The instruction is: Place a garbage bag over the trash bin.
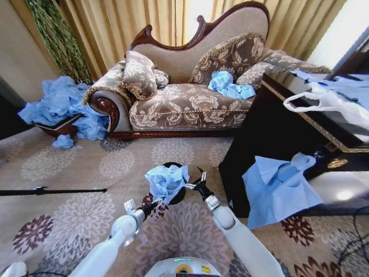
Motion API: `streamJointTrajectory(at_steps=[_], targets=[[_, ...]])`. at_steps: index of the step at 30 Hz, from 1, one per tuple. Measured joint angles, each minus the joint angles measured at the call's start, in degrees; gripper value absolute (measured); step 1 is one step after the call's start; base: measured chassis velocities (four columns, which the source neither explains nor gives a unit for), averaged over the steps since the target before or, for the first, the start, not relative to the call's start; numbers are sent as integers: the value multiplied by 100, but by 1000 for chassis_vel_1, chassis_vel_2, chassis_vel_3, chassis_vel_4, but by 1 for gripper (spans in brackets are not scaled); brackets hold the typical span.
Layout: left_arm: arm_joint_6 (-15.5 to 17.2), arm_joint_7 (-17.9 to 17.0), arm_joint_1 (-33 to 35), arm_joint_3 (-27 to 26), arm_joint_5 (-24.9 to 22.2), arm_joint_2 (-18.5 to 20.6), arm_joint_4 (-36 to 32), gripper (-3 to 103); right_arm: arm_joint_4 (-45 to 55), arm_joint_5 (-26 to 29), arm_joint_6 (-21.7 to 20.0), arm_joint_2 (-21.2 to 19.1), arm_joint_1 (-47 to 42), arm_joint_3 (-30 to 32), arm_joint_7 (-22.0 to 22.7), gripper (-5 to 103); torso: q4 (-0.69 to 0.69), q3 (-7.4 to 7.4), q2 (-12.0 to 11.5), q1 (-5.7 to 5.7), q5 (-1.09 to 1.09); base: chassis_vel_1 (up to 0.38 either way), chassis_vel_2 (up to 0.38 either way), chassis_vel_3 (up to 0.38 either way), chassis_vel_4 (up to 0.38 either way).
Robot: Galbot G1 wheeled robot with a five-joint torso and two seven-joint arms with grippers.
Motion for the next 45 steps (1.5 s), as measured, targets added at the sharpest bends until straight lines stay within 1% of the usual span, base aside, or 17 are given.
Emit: streamJointTrajectory(at_steps=[4, 7, 8, 9, 12, 15, 23, 24, 27, 29, 30, 34, 35, 37, 42, 44, 45], targets=[[-18, 34, 0, -1, 22, -32, 37, 97, 262, -93, -122, -295, -127, 83, -91, 100, -5, 0, 0, 0, -1, 0, 0, 0, 0], [-33, 56, -21, -1, 40, -70, 95, 96, 281, -109, -125, -304, -115, 28, -107, 100, -2, 0, 1, 0, -1, 0, 0, 0, 0], [-49, 67, -34, -3, 58, -114, 148, 91, 232, -175, -107, -226, -58, -46, -133, 100, -1, 0, 1, 0, -1, 0, 0, 0, 0], [-49, 67, -34, -3, 58, -114, 148, 91, 232, -175, -107, -226, -58, -46, -133, 100, -1, 0, 1, 0, -1, 0, 0, 0, 0], [-71, 87, -40, -6, 92, -201, 189, 89, 20, -338, -102, -40, 177, -263, -244, 100, 0, 0, 1, 0, 0, 0, 0, 0, 0], [-73, 99, -32, -1, 114, -225, 192, 89, -59, -396, -130, -11, 310, -376, -302, 100, 0, 0, 1, 0, 0, 0, 0, 0, 0], [-80, 141, -62, 50, 159, -299, 206, 89, -212, -314, -233, -242, 868, -1088, -657, 100, -2, 0, 1, 0, -1, 0, 0, 0, 0], [-80, 148, -59, 50, 165, -304, 197, 89, -280, -299, -262, -277, 1110, -1280, -768, 100, -1, 0, 1, 0, -1, 0, 0, 0, 0], [-82, 153, -40, 44, 177, -308, 163, 88, -335, -260, -316, -292, 1339, -1410, -852, 100, 0, 0, 1, 0, -1, 0, 0, 0, 0], [-86, 156, 12, 18, 202, -308, 89, 88, -374, -105, -509, -374, 1767, -1637, -1044, 100, -1, 0, 1, 0, 0, 0, 0, 0, 0], [-86, 156, 12, 18, 202, -308, 89, 88, -374, -105, -509, -374, 1767, -1637, -1044, 100, -1, 0, 1, 0, 0, 0, 0, 0, 0], [-106, 182, 81, -1, 274, -297, 25, 88, -356, 220, -869, -669, 2314, -2022, -1548, 100, -1, 1, 1, 0, -1, 0, 0, 0, 0], [-106, 182, 81, -1, 274, -297, 25, 88, -356, 220, -869, -669, 2314, -2022, -1548, 100, -1, 1, 1, 0, -1, 0, 0, 0, 0], [-114, 191, 103, -11, 303, -309, -7, 88, -358, 324, -1060, -769, 2491, -2158, -1871, 100, -2, 0, 1, 0, -1, 0, 0, 0, 0], [-124, 197, 125, -24, 347, -373, -29, 88, -533, 321, -1207, -661, 2619, -2239, -2073, 98, -2, 0, 1, 0, -1, 0, 0, 0, 0], [-128, 198, 145, -26, 391, -424, -45, 88, -702, 212, -1215, -514, 2719, -2243, -2115, 92, -1, 0, 1, 0, -1, 0, 0, 0, 0], [-128, 198, 145, -26, 391, -424, -45, 88, -702, 212, -1215, -514, 2719, -2243, -2115, 92, -1, 0, 1, 0, -1, 0, 0, 0, 0]])
